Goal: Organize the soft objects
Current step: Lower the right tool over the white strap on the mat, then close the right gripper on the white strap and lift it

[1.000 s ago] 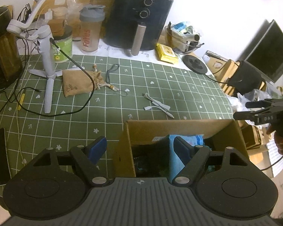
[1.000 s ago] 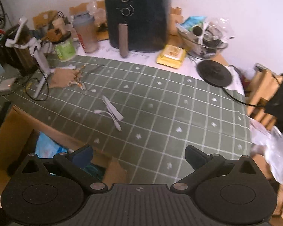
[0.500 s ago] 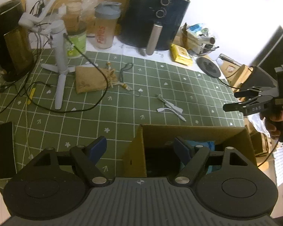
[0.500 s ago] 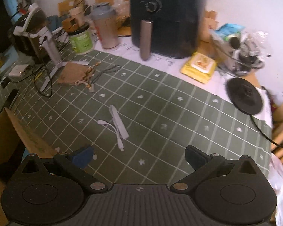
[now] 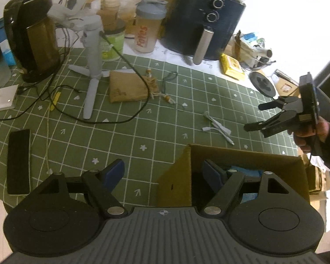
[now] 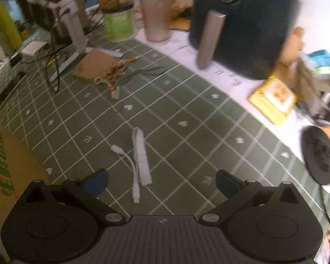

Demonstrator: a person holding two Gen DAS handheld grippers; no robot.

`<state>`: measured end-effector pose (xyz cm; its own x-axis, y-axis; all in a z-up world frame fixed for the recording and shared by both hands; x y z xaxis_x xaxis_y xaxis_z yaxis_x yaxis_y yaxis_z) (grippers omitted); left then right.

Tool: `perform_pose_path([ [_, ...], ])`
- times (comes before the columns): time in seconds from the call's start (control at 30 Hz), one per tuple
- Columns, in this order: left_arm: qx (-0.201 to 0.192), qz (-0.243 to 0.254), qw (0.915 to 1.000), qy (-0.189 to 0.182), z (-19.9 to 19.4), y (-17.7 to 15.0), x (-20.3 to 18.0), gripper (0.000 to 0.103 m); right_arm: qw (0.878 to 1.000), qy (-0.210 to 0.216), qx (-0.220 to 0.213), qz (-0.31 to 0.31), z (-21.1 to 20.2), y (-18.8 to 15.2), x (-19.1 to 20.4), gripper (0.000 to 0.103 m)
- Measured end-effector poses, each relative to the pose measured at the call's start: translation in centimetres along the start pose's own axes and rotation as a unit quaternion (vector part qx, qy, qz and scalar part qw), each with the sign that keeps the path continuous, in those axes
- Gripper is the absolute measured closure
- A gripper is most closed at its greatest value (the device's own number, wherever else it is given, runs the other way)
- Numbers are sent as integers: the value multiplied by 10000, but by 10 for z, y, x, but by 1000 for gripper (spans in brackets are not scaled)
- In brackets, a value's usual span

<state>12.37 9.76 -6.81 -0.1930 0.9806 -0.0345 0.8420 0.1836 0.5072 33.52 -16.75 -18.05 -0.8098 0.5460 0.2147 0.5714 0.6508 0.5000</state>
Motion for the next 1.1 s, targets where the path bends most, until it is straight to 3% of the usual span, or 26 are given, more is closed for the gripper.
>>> perform_pose_path([
  [0.03,10,-24,10000,23,0,-1,1,25,10000,27,55,-40,6,1,0,1],
  [0.17,70,-113,9998,116,1,-4,7,25,9992,36,328,-237,35,1,1,22],
  [0.37,137,-215,9994,230,0,-8,13,25,9986,100,473,-212,65,5,-4,42],
  [0.63,213,-311,9987,346,-3,-15,20,25,9985,180,460,-256,82,10,-2,54],
  [0.77,213,-349,9985,365,-4,-17,21,25,9992,47,399,-16,80,13,-10,68],
  [1.1,153,-320,9988,340,-6,-15,19,25,9988,-26,248,417,74,11,-26,70],
])
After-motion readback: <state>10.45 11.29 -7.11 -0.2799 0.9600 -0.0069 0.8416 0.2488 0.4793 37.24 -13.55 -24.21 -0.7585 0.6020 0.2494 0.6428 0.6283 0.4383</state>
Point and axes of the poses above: each gripper's, at about its wrist camera, not at the fingertips, and z roughly the way its jaws point, x to its left, y to its top, the point moved 4 cm from there along z, roughly the way its jaws point, and after that the axes turned 12 degrees about y, right-handed, at the moved point
